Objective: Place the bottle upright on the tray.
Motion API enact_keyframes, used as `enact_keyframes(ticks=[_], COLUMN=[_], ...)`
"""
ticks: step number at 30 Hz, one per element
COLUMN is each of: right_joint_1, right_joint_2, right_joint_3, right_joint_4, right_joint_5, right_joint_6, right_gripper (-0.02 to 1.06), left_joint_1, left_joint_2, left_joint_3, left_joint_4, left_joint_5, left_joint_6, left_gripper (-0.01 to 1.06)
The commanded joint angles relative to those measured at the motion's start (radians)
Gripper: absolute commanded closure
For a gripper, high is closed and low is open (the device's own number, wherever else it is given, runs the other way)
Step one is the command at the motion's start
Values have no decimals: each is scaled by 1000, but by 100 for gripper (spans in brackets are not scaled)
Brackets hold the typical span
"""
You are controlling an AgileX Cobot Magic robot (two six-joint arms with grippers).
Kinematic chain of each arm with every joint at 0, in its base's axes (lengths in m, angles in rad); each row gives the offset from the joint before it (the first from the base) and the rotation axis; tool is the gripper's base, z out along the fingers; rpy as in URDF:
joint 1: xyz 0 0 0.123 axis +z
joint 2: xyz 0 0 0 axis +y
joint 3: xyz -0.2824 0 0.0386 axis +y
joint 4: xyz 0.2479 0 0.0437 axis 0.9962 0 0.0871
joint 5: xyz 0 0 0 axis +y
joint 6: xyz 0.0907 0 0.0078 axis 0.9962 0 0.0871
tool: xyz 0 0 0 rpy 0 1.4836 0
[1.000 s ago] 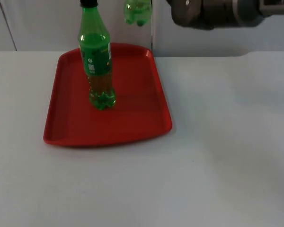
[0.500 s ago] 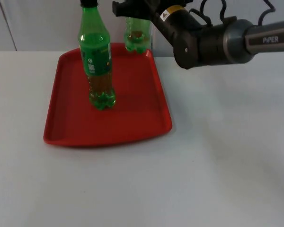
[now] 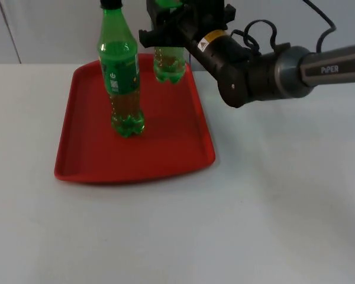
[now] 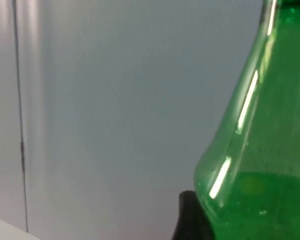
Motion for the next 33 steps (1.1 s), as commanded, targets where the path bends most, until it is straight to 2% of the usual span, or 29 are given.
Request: enact_keyframes(ticks=[1, 6, 11, 17, 20, 26, 33], right_joint_1=[-9, -26, -29, -29, -26, -26, -26], right_joint_2=[-9, 36, 59, 59, 59, 59, 77], right_joint_3=[-5, -5, -5, -5, -5, -5, -9], right_joint_4=[-17, 10, 32, 25, -48, -47, -47], right_joint_5=[-25, -104, -129, -112, -97, -45, -55], right_joint_6=[-10, 38, 57, 62, 71, 71, 96], right_gripper=[105, 105, 105, 105, 105, 105, 105], left_joint_1=[5, 5, 5, 5, 5, 5, 5], left_joint_2=[-4, -4, -4, -4, -4, -4, -4], left_joint_3=[5, 5, 5, 5, 5, 5, 5], left_joint_4=[-7, -7, -7, -7, -7, -7, -7], left_joint_5=[-2, -2, -2, -2, -2, -2, -2], left_joint_6=[1, 1, 1, 1, 1, 1, 1], left_gripper=[0, 0, 0, 0, 0, 0, 0])
